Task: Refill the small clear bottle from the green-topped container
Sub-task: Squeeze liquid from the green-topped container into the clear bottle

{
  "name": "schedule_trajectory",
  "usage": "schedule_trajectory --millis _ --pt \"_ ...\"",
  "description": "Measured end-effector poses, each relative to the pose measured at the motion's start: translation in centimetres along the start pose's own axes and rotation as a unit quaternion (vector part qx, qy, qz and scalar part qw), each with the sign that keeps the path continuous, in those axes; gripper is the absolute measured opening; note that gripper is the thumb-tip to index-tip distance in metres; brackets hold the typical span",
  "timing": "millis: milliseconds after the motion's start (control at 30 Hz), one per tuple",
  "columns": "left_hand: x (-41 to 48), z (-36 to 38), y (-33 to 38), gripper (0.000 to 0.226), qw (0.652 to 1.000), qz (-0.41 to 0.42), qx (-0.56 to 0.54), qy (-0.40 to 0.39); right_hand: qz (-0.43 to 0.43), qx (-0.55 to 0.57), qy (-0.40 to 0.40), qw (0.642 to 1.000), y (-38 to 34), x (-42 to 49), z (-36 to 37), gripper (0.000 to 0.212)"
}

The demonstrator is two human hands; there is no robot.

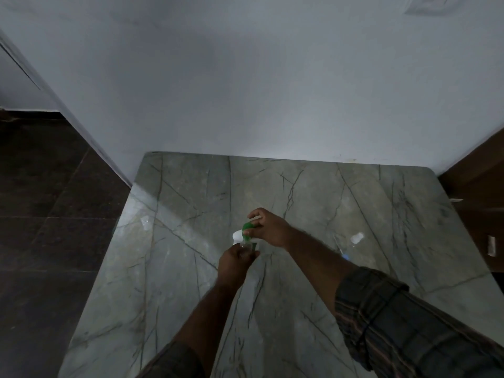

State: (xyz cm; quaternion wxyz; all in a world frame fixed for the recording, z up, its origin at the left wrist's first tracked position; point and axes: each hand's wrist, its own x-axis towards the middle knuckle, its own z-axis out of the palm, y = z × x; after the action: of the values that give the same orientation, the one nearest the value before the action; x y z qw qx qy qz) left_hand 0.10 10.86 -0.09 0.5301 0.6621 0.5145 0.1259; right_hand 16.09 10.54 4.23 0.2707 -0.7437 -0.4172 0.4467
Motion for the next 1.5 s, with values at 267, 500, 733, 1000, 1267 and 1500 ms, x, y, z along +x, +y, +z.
schedule_trajectory --millis 267,500,733,1000,1267,1500 --pt "-0.1 -0.1 0.3 0.024 1.0 -0.005 0.001 0.002 -0.011 -0.025 0.002 1.0 -0.1 0.3 0.0 0.055" --pt "-0.1 -0.1 0.2 0.023 1.0 -0.008 -0.007 -0.004 -0.014 -0.044 0.009 0.999 0.1 0.5 0.2 0.056" --pt "0.0 -0.3 0.3 0.02 1.0 -0.005 -0.007 -0.007 0.003 -0.054 -0.037 0.998 -0.4 1.0 -0.8 0.059" --pt "0.3 -0.2 -0.2 0.021 1.0 -0.009 -0.009 -0.009 -0.008 -0.058 -0.012 0.998 0.2 1.2 -0.1 0.058" --pt "0.5 -0.3 0.1 0.024 1.0 0.012 -0.003 -0.001 0.01 -0.03 -0.039 0.999 -0.3 1.2 -0.8 0.059" --pt "0.7 -0.1 -0.6 0.022 1.0 0.001 0.005 -0.013 -0.009 -0.042 -0.006 0.999 -0.1 0.9 -0.1 0.057"
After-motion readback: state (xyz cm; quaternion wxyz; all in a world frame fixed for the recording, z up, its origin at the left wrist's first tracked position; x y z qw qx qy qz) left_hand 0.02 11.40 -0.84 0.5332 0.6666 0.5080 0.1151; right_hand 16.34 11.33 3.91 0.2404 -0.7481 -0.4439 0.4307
